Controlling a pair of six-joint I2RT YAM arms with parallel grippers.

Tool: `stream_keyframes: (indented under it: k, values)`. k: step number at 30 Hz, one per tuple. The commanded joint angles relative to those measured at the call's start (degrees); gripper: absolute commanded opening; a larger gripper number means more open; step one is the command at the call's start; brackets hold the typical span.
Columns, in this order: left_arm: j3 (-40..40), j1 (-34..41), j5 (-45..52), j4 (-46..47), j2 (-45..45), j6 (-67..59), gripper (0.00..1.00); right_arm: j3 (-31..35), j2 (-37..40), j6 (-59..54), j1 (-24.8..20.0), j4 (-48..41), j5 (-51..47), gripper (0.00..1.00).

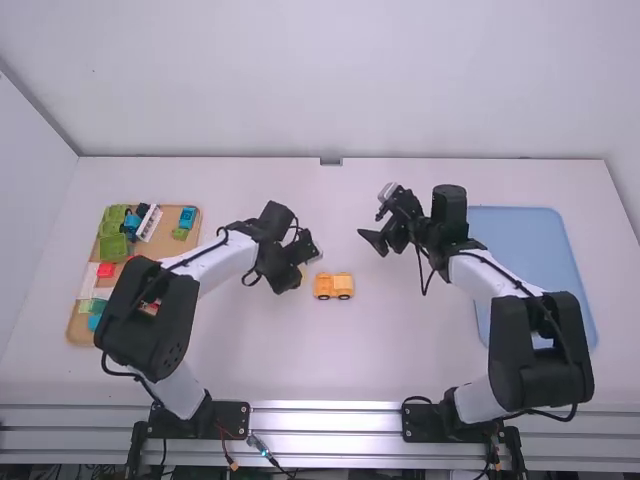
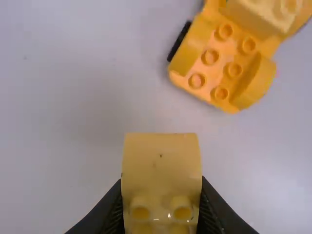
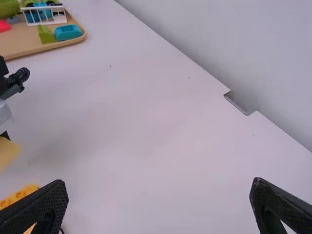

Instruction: Assemble lego blocks to make yellow taxi

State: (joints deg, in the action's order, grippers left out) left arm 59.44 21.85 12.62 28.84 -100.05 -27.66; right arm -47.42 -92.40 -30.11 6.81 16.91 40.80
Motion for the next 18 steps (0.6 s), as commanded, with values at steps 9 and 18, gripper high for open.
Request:
stream_keyframes:
  k: [9,18]
  values:
    - [-0.59,2.91,-12.5,1.16,0.42,43.23,0.02,-1.68,0.79,0.31,-0.48,-0.74,1.38,0.99]
    - [-0.59,2.91,-10.71,-0.83,0.42,63.41,0.02,-1.68,0.79,0.15,-0.48,-1.09,1.29,0.99]
